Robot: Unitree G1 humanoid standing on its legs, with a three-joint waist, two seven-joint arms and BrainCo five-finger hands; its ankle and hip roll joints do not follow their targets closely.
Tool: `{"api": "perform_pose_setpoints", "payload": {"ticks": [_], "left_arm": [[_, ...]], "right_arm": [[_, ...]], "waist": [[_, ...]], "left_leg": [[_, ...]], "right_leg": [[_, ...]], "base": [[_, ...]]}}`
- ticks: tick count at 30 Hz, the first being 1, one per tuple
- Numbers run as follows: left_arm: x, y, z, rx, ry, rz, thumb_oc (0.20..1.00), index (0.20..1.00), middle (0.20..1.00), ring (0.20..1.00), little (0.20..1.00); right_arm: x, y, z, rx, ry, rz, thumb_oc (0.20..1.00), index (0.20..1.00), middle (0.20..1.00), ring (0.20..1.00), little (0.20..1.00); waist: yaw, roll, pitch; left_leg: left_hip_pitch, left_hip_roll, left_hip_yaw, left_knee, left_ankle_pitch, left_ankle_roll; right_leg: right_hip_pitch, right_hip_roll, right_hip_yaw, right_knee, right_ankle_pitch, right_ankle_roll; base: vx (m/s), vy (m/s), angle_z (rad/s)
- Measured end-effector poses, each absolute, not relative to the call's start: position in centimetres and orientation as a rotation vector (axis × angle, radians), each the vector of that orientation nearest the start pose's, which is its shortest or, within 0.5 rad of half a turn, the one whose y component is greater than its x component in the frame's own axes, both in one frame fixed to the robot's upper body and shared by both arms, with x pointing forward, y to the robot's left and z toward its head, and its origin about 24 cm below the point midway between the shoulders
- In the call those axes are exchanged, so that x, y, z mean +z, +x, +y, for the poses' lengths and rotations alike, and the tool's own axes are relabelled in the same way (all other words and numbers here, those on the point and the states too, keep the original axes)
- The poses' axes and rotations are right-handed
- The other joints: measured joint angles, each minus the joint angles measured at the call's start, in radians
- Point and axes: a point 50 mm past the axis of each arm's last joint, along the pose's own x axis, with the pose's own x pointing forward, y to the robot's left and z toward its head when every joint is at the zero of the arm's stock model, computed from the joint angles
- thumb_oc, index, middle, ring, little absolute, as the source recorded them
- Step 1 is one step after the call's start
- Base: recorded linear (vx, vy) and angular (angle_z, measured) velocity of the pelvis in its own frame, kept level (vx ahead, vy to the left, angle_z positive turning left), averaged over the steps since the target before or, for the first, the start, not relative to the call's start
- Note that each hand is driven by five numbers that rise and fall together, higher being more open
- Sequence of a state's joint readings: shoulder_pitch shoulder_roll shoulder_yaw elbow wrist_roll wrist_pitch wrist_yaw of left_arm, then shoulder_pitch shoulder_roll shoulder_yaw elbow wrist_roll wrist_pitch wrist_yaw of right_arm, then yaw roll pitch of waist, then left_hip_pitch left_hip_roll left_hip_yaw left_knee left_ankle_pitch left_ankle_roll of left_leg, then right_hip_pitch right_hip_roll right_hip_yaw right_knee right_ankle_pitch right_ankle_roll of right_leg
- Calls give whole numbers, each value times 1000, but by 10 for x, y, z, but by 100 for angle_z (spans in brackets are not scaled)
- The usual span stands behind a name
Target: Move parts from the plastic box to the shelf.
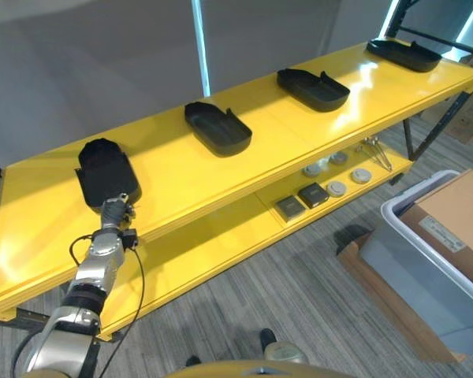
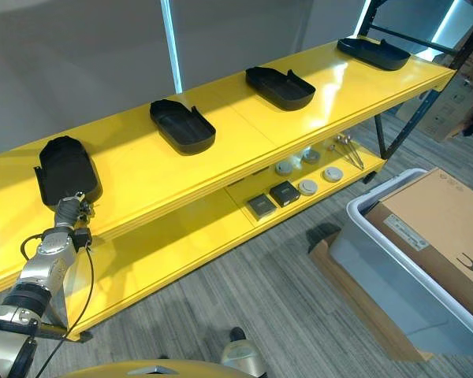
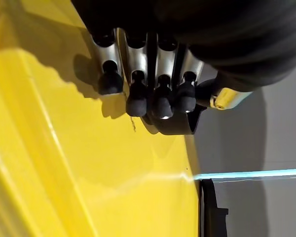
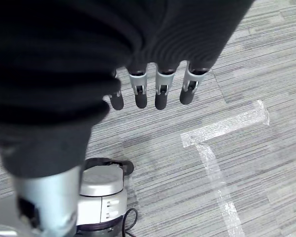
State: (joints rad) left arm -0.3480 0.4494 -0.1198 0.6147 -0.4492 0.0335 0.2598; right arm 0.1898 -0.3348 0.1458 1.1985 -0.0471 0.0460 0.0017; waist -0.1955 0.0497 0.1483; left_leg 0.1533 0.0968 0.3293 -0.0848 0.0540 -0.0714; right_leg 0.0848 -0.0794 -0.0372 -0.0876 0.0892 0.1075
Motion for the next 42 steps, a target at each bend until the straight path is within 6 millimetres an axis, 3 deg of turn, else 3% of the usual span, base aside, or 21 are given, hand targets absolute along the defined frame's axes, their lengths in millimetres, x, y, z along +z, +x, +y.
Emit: {"api": "perform_pose_setpoints", "payload": {"ticks": [17,24,25,26,27,35,39,41,42], "left_arm": [[7,306,279,484,74,384,200,200,200,200,200],[12,310,274,451,58,343,200,200,200,200,200],[13,310,273,445,57,339,231,231,231,231,231],[14,311,272,440,56,332,467,467,467,467,467],[20,313,264,400,52,289,1000,1000,1000,1000,1000],[59,314,232,166,48,78,1000,1000,1000,1000,1000],[91,302,204,-111,51,-95,1000,1000,1000,1000,1000],[101,293,192,-253,95,-140,1000,1000,1000,1000,1000],[94,287,183,-375,150,-112,1000,1000,1000,1000,1000]], "right_arm": [[-159,10,-272,-50,-405,1451,1000,1000,1000,1000,1000],[-160,10,-272,-47,-404,1451,1000,1000,1000,1000,1000],[-160,11,-272,-46,-403,1450,1000,1000,1000,1000,1000],[-160,12,-271,-46,-403,1447,1000,1000,1000,1000,1000],[-160,12,-271,-45,-402,1446,1000,1000,1000,1000,1000],[-160,15,-270,-44,-401,1437,1000,1000,1000,1000,1000],[-160,17,-270,-38,-419,1433,1000,1000,1000,1000,1000],[-160,19,-271,-28,-438,1433,1000,1000,1000,1000,1000],[-159,21,-271,-28,-442,1430,1000,1000,1000,1000,1000]], "waist": [[-19,-3,-22],[-7,-11,-22],[-6,-12,-21],[-3,-12,-21],[4,-16,-18],[37,-24,-12],[74,-17,-10],[87,-15,-11],[104,-3,-20]], "left_leg": [[4,0,5,0,-3,-2],[3,0,3,0,-4,2],[3,0,3,0,-4,2],[3,0,2,0,-4,2],[3,0,0,0,-2,-1],[3,-1,-28,0,-4,4],[-1,-1,-35,-1,-2,6],[-3,-2,-39,-1,-2,6],[-7,-3,-54,-1,-1,8]], "right_leg": [[0,1,7,0,1,1],[1,0,4,1,1,1],[2,0,3,1,1,1],[3,0,2,1,2,1],[4,0,-1,2,3,0],[21,-2,-27,0,0,-6],[23,-2,-33,0,-1,-8],[23,-2,-35,0,-1,-8],[25,-4,-50,0,-2,-9]], "base": [[0,0,0],[0,0,0],[0,0,0],[-26,6,3],[-22,4,4],[-28,-3,8],[-65,2,7],[-55,11,10],[-61,15,18]]}}
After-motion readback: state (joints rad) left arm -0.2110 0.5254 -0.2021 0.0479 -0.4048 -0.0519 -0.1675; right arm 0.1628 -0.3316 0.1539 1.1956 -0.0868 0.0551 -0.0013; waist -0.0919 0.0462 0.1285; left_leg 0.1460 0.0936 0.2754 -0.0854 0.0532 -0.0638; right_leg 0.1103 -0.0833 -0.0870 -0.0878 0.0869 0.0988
